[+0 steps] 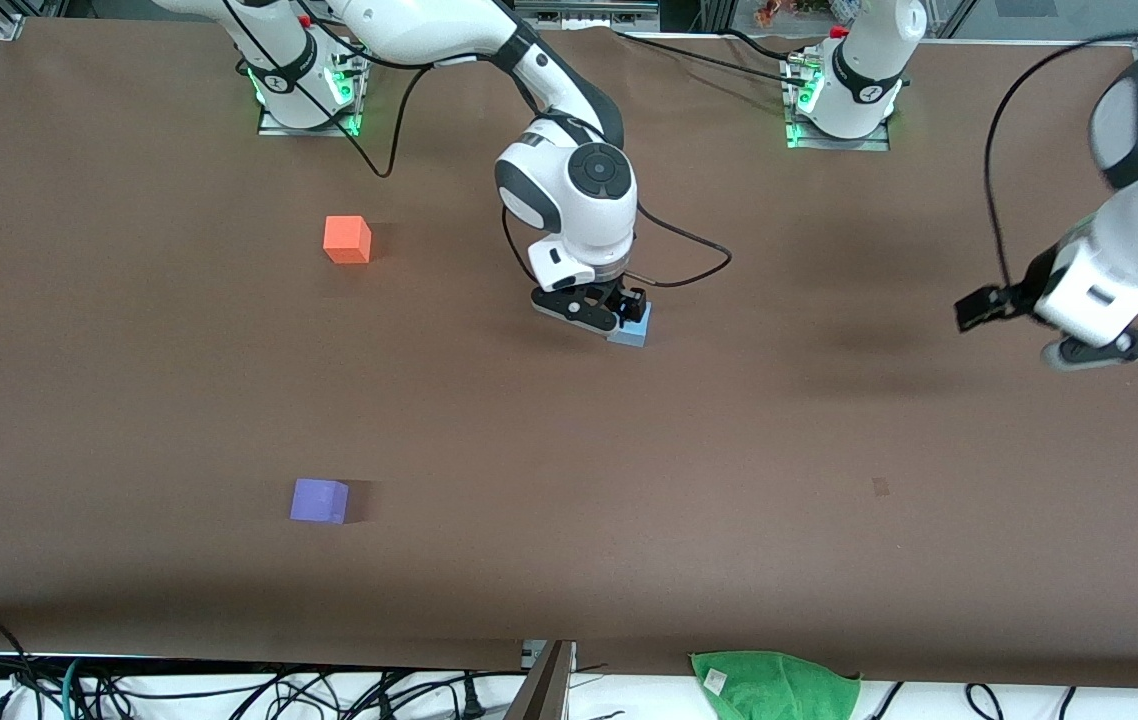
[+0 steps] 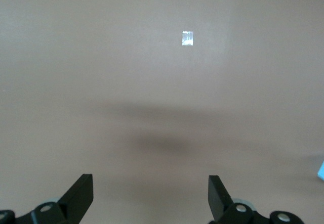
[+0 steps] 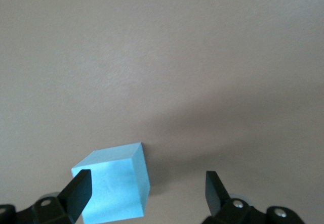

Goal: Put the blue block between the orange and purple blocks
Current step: 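Close the right gripper on the light blue cube and lift it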

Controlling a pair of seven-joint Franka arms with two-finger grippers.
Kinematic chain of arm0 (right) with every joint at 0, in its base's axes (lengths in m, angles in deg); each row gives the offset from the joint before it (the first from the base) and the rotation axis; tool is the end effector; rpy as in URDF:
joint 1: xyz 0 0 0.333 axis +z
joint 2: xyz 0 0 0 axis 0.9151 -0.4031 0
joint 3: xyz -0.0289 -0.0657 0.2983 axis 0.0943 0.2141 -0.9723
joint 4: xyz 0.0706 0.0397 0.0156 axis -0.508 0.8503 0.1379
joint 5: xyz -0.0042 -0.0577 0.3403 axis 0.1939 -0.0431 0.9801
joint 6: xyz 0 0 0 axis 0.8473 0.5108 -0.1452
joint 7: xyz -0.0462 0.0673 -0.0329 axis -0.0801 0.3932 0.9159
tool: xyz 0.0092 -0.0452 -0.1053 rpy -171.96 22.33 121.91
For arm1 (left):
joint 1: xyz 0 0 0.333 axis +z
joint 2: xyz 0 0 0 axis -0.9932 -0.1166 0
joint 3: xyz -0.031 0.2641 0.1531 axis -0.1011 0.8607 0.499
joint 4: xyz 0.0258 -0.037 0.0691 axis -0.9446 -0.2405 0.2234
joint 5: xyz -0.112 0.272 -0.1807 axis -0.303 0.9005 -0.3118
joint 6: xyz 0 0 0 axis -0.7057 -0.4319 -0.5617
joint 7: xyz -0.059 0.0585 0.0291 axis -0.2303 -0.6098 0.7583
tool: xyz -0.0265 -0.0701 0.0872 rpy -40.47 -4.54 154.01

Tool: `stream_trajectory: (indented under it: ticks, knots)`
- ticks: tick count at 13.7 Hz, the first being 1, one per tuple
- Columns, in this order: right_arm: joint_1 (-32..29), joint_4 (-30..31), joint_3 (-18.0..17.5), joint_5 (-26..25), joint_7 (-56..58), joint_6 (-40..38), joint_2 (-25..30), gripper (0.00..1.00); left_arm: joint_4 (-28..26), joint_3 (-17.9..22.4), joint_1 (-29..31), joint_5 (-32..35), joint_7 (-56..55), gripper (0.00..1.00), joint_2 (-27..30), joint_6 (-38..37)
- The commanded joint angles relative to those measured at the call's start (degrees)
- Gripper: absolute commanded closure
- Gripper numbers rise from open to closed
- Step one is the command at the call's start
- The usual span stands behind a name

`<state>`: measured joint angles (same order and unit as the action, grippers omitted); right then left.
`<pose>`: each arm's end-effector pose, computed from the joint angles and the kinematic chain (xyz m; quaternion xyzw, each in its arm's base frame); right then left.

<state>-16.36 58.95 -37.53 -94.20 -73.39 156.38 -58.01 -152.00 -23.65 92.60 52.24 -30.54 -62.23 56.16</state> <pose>0.4410 0.5378 0.2732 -0.9807 0.1911 -0.0394 0.0153 0.5183 0.0105 0.5103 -0.9973 -0.0616 0.0359 0.0197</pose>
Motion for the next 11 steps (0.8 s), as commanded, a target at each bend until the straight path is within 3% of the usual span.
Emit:
stream_trajectory:
  ticks: [1,4,11]
  knots:
    - [1.90,-4.15,0.87,-1.29,-1.28,-0.69,-2.71,0.01,-2.57,-0.52,4.14,-2.48,5.60,0.00,8.11,-3.75]
    - [2.69,-5.48,0.87,-2.26,-1.36,1.94,-4.12,0.01,-2.13,-0.35,6.08,-2.75,5.96,0.00,10.77,-5.61]
    - [5.42,-6.26,2.01,-3.49,-1.28,5.73,-7.99,0.01,-0.90,-0.35,6.61,-3.37,5.87,0.00,9.54,-5.44]
